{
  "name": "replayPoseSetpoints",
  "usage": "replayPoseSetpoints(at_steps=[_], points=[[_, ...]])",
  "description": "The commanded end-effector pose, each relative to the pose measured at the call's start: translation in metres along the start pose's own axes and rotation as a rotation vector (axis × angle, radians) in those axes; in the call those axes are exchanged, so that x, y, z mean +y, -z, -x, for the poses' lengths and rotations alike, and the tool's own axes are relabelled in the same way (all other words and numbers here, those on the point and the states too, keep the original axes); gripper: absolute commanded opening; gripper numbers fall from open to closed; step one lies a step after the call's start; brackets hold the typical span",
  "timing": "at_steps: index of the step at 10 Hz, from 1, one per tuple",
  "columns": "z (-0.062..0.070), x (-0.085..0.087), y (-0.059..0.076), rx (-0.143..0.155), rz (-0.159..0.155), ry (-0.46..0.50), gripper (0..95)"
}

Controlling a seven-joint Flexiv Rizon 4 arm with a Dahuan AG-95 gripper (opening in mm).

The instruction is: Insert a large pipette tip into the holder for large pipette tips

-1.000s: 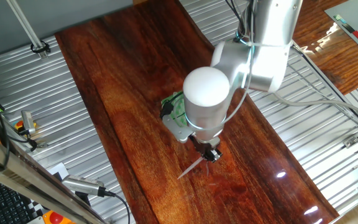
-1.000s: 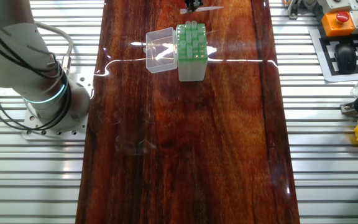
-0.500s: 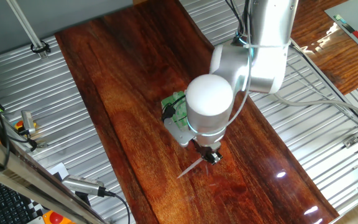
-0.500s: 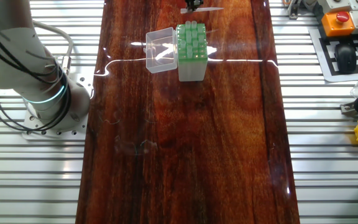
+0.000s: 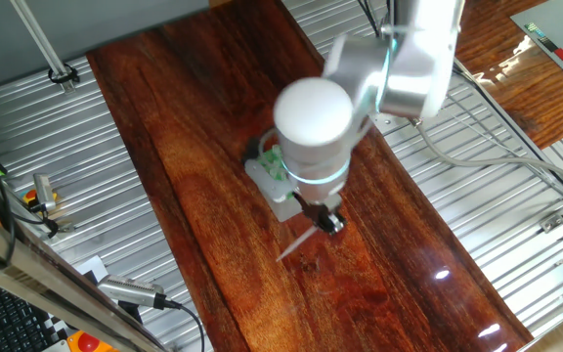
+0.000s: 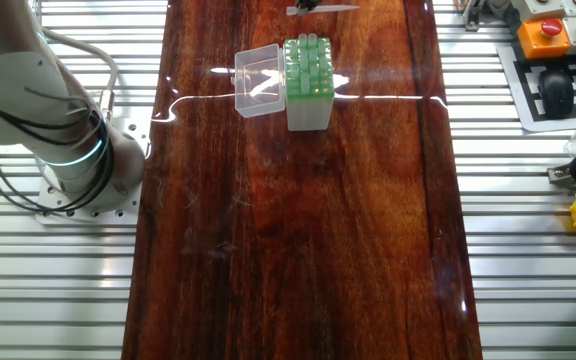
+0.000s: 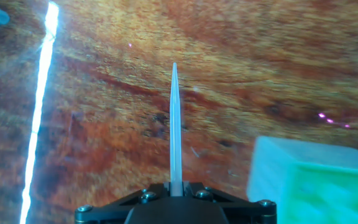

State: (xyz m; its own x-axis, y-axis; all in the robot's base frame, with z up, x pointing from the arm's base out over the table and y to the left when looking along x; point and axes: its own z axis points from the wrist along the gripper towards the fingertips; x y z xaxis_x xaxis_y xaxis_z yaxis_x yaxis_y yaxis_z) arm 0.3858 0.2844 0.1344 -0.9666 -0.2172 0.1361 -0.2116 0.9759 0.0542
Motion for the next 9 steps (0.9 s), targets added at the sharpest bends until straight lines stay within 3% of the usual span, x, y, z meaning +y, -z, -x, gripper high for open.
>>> replayPoseSetpoints(at_steps=[1, 7, 9], points=[[-0.001, -0.001, 0.008, 0.007, 0.0, 0.007, 0.0], [-0.001, -0.001, 0.008, -0.009, -0.011, -0.064, 0.0], [-0.007, -0.007, 0.024, 0.007, -0.009, -0.053, 0.0]])
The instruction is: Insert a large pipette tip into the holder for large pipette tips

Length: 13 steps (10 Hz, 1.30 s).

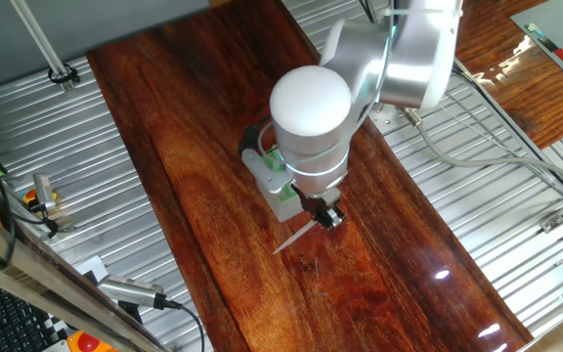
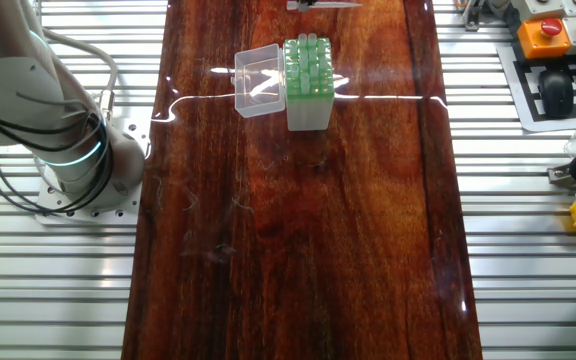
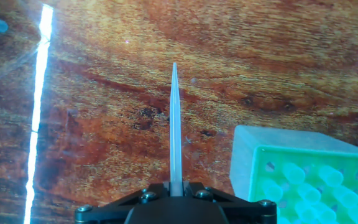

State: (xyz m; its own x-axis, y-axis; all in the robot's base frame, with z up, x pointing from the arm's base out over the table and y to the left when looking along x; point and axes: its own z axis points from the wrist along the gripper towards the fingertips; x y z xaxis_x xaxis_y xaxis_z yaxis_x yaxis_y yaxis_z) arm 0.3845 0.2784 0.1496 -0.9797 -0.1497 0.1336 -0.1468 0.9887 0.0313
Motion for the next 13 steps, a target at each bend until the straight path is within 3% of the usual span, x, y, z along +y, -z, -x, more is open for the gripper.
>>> replayPoseSetpoints(at_steps=[1, 4, 11, 13], points=[[-0.004, -0.011, 0.02, 0.02, 0.006, 0.034, 0.0], [-0.005, -0.036, 0.054, 0.044, 0.007, 0.076, 0.0], [-0.005, -0.036, 0.054, 0.046, -0.005, 0.058, 0.0], [-0.008, -0.053, 0.055, 0.05, -0.005, 0.082, 0.0]])
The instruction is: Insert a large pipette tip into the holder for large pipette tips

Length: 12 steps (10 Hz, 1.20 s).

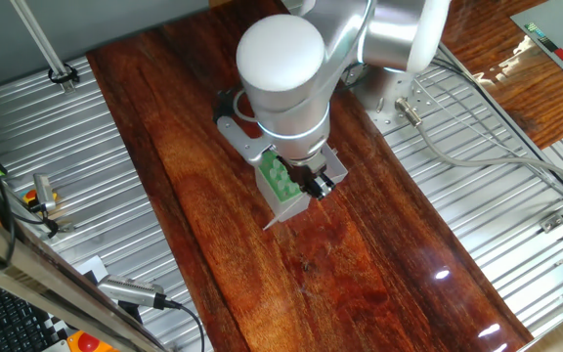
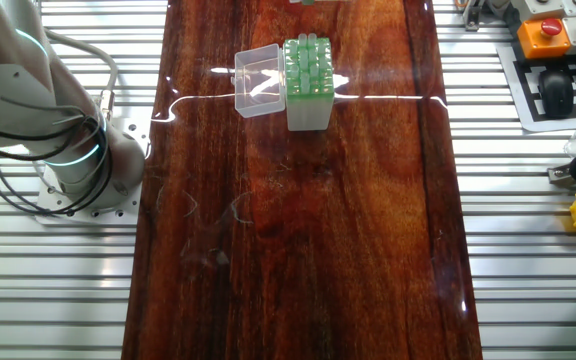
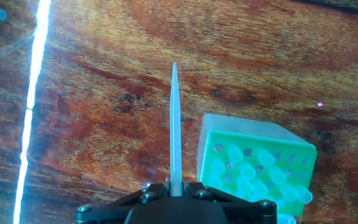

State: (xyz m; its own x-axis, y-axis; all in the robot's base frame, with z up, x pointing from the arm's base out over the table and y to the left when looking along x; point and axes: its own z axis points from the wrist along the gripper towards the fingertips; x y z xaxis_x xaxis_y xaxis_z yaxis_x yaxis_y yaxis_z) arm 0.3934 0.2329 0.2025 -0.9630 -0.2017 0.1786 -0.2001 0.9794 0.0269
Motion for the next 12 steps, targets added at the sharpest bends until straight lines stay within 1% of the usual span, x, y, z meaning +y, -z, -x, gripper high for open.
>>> replayPoseSetpoints(at_steps=[1, 3, 5, 6, 7, 10, 12], points=[[-0.007, -0.026, 0.0, 0.006, 0.007, 0.068, 0.0], [-0.006, -0.061, -0.002, 0.006, 0.007, 0.147, 0.0], [-0.004, -0.084, -0.005, 0.003, 0.008, 0.2, 0.0], [-0.005, -0.085, -0.007, -0.007, 0.014, 0.2, 0.0], [-0.005, -0.085, -0.007, -0.008, 0.014, 0.189, 0.0], [-0.005, -0.085, -0.007, 0.012, 0.007, 0.136, 0.0], [-0.005, -0.085, -0.007, 0.009, 0.003, 0.114, 0.0]])
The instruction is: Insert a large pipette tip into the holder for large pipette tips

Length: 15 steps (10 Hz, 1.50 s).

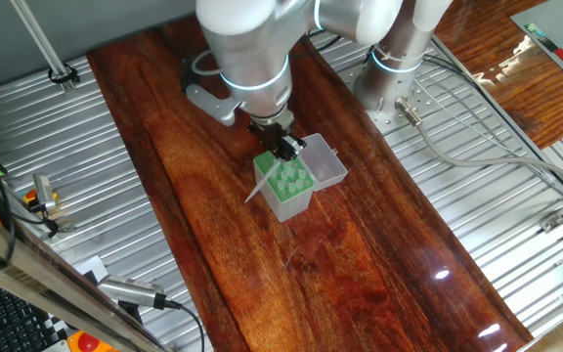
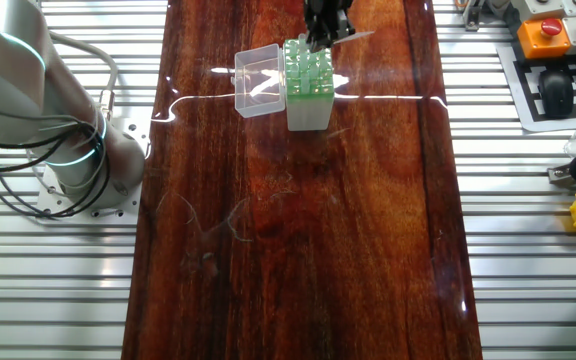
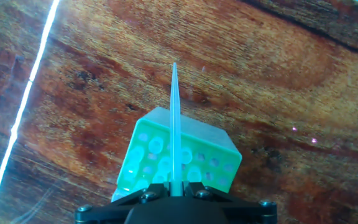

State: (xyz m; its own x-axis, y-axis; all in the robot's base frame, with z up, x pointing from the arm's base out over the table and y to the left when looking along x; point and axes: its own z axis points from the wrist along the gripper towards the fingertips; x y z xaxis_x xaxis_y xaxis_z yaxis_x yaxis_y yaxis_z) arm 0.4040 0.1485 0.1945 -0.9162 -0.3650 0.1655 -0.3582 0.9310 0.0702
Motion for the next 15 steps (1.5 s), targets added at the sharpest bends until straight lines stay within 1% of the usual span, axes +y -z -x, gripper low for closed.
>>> replayPoseSetpoints(at_steps=[1, 2, 4, 5, 6, 7, 8, 9, 10, 12, 13, 15], points=[[0.001, 0.0, 0.0, 0.011, -0.013, -0.051, 0.0], [-0.006, -0.015, 0.004, 0.007, -0.016, -0.011, 0.0], [-0.011, -0.05, 0.007, 0.009, -0.016, 0.061, 0.0], [-0.012, -0.058, 0.007, 0.011, -0.019, 0.078, 0.0], [-0.015, -0.075, 0.006, 0.013, -0.029, 0.118, 0.0], [-0.018, -0.083, 0.004, 0.011, -0.032, 0.138, 0.0], [-0.018, -0.084, 0.001, 0.005, -0.025, 0.131, 0.0], [-0.018, -0.084, 0.001, -0.002, -0.008, 0.11, 0.0], [-0.018, -0.084, 0.001, -0.001, -0.01, 0.107, 0.0], [-0.018, -0.084, 0.001, 0.006, -0.026, 0.075, 0.0], [-0.018, -0.084, 0.001, 0.007, -0.027, 0.055, 0.0], [-0.018, -0.084, 0.001, 0.024, -0.051, 0.028, 0.0]])
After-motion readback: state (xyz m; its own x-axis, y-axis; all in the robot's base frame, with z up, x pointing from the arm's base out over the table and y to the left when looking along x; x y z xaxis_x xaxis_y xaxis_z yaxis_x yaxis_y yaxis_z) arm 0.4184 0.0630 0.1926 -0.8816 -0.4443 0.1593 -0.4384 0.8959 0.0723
